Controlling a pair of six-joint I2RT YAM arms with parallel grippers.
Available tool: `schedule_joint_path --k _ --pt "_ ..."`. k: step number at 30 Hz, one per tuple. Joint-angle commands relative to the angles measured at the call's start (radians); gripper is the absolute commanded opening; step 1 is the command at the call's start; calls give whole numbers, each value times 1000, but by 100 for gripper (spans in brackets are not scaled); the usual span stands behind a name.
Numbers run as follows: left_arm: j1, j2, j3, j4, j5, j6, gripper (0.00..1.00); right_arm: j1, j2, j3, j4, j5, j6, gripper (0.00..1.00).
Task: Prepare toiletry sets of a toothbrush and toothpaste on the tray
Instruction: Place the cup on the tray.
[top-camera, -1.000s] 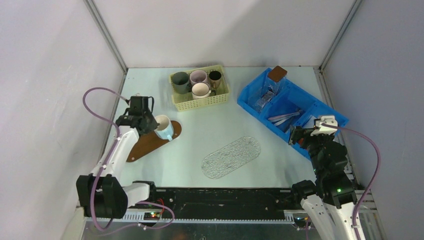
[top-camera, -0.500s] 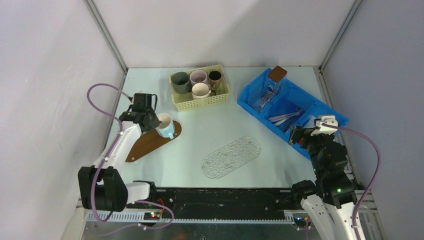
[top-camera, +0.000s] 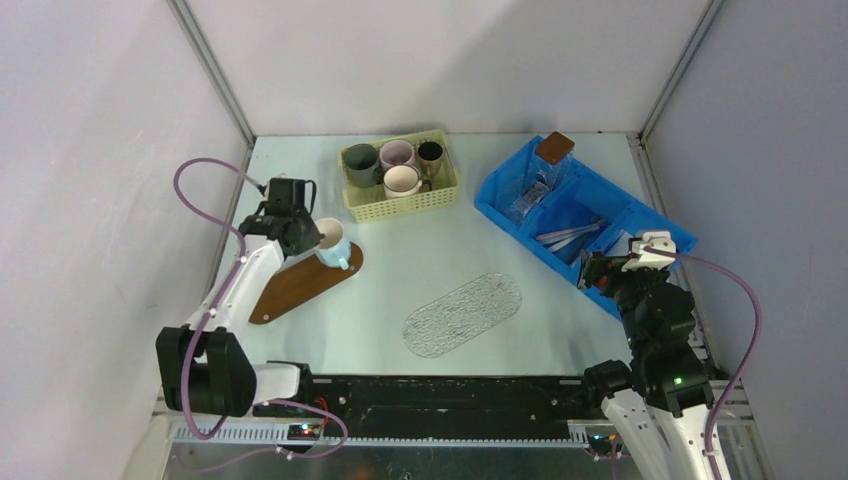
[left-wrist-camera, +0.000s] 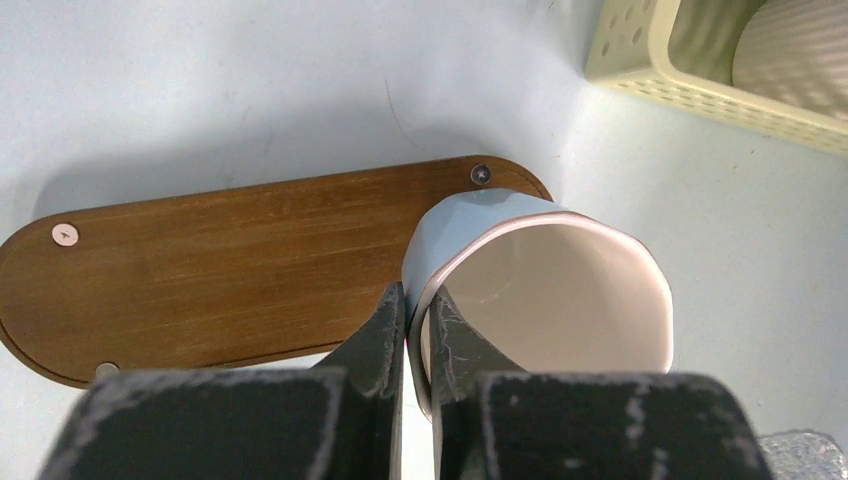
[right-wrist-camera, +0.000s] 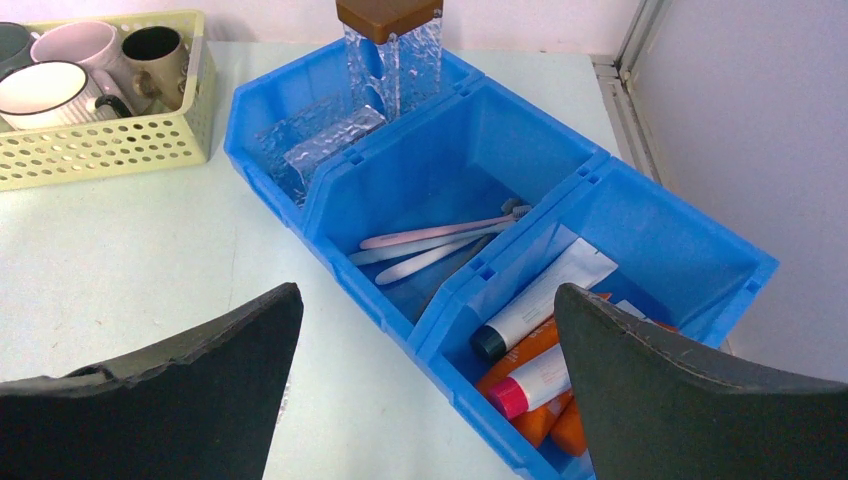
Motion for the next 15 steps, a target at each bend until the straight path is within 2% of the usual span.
schedule_joint_path --k 1,15 --pt "-8 2 69 41 -27 -29 0 7 -3 -3 41 18 -8 99" --pt "-29 32 71 34 -33 -35 1 6 -3 -4 39 21 -9 99"
